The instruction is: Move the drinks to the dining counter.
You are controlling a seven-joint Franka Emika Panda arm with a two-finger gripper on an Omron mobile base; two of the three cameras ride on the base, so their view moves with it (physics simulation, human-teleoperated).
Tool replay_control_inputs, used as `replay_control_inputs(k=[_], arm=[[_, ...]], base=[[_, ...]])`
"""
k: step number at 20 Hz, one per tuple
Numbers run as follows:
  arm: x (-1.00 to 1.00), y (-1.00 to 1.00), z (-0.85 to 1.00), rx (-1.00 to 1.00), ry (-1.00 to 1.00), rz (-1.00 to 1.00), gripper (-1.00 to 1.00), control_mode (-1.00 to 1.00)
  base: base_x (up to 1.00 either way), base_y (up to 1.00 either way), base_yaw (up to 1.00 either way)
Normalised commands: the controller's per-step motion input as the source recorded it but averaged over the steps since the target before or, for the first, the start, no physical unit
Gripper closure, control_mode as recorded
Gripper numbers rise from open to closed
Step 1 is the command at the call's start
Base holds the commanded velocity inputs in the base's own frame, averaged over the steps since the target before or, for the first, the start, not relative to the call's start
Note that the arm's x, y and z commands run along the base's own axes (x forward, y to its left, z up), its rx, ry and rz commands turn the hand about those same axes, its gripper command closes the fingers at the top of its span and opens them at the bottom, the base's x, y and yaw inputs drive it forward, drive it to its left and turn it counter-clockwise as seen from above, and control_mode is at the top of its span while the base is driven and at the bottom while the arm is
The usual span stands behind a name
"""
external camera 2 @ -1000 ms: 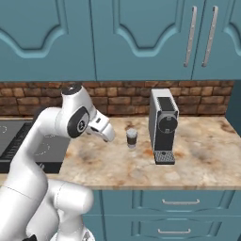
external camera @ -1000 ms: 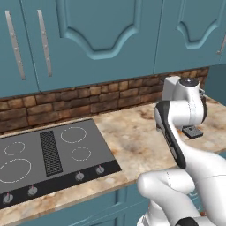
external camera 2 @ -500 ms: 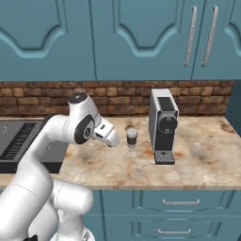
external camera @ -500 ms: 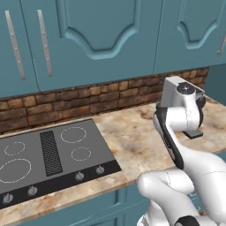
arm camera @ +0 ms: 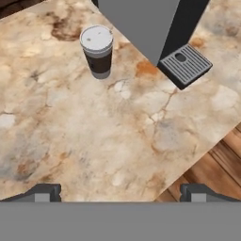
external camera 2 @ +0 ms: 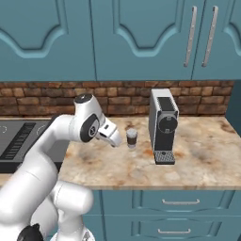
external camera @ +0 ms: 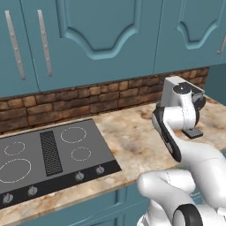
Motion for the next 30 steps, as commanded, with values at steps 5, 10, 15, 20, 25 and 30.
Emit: replay_control_inputs(k=[5, 10, 15, 20, 25, 30], arm=[[0.22, -0.1, 0.0, 0.0, 0.05, -0.03, -1.0, -1.0], [0.24, -0.09, -0.03, 0.0, 0.04, -0.03, -1.0, -1.0], [0.25, -0.09, -0.1, 0.0, 0.04, -0.04, -1.0, -1.0], [0.2, -0.08, -0.21, 0.0, 0.02, -0.04, -1.0, -1.0], [0.2, -0.08, -0.2, 0.0, 0.03, -0.04, -1.0, -1.0], [0.21, -0.09, -0.06, 0.0, 0.05, -0.03, -1.0, -1.0]], base=[[0.0, 0.0, 0.0], [0.0, 0.0, 0.0], [0.0, 0.0, 0.0], [0.0, 0.0, 0.0], [0.0, 0.0, 0.0], [0.0, 0.0, 0.0]])
